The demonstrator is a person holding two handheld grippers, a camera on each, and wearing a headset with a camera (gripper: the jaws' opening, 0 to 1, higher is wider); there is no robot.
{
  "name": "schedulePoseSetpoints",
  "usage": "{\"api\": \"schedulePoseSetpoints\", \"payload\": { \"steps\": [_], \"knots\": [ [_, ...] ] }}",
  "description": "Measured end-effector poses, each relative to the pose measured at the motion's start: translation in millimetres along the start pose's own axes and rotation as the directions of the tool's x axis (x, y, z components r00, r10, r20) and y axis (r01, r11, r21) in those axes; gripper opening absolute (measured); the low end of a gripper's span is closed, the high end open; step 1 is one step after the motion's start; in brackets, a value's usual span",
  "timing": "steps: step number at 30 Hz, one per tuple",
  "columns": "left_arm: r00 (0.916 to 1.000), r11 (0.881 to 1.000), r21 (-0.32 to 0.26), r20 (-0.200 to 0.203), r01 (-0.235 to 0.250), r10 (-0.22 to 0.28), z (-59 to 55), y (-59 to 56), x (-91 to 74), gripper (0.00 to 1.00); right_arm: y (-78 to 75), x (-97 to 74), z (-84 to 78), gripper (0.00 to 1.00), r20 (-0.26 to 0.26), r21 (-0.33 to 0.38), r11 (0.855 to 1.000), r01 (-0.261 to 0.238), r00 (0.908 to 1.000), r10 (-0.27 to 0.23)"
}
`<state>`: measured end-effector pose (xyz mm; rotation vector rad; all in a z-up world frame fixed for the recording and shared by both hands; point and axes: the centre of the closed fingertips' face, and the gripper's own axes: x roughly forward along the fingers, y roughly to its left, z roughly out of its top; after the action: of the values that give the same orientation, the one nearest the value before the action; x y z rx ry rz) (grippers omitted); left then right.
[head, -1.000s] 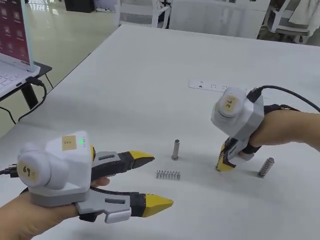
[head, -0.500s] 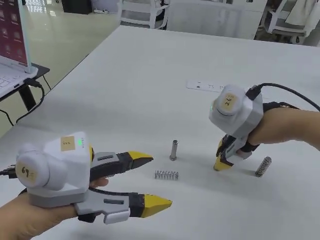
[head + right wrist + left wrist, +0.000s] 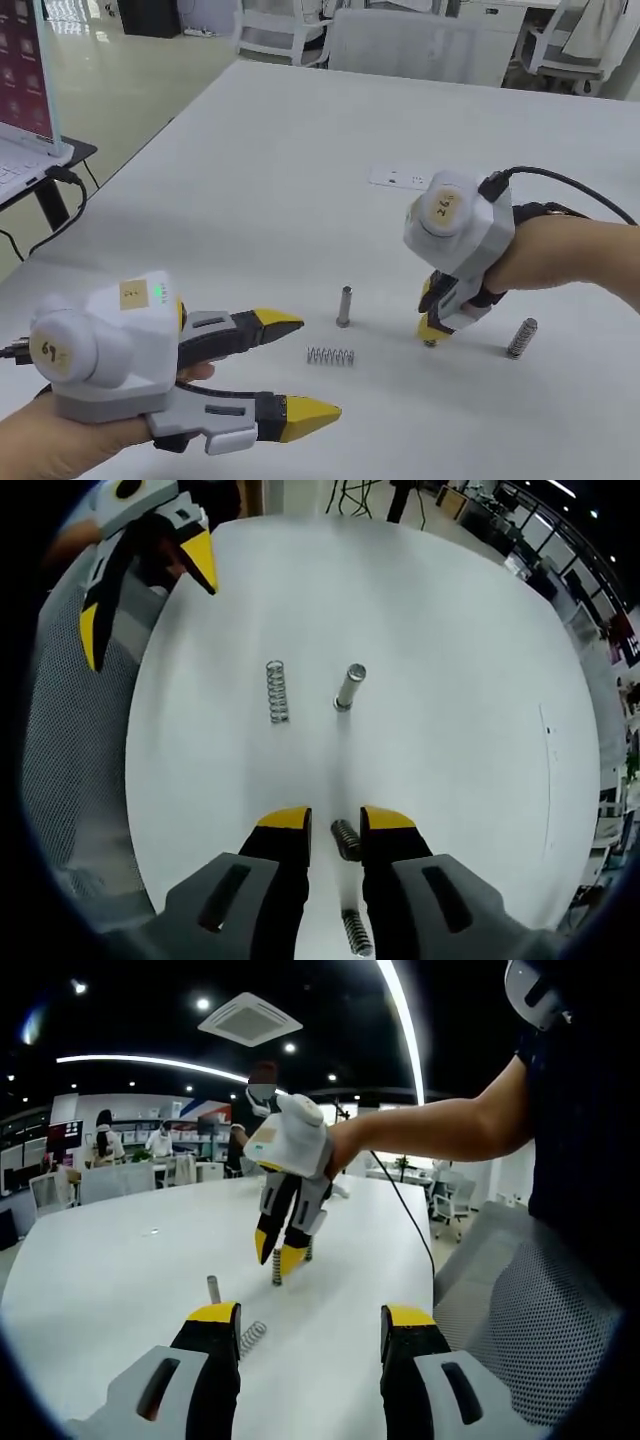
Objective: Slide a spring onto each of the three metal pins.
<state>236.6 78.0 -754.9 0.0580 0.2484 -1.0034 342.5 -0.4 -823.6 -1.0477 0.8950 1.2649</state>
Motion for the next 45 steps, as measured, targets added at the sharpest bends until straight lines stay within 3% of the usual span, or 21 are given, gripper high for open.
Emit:
{"api": "schedulePoseSetpoints", "payload": {
  "steps": [13, 28, 45],
  "knots": [
    [0.9999, 1.0, -0.004, -0.002, -0.016, 0.016, -2.1, -0.4, -7.2, 0.51, 17.8, 4.2, 24.7, 0.17, 0.021, -0.053, 0.998, -0.024, 0.9995, 0.026],
    [0.9988, 0.999, -0.013, -0.005, -0.05, 0.05, -6.2, 3.7, -16.9, 0.51, 37.7, 23.1, 53.0, 0.16, 0.035, -0.105, 0.991, -0.076, 0.9962, 0.08],
    [0.9965, 0.996, -0.028, -0.011, -0.083, 0.082, -9.5, 2.9, -22.9, 0.51, 45.6, 47.9, 57.8, 0.13, 0.01, -0.12, 0.986, -0.12, 0.9924, 0.122]
  ]
}}
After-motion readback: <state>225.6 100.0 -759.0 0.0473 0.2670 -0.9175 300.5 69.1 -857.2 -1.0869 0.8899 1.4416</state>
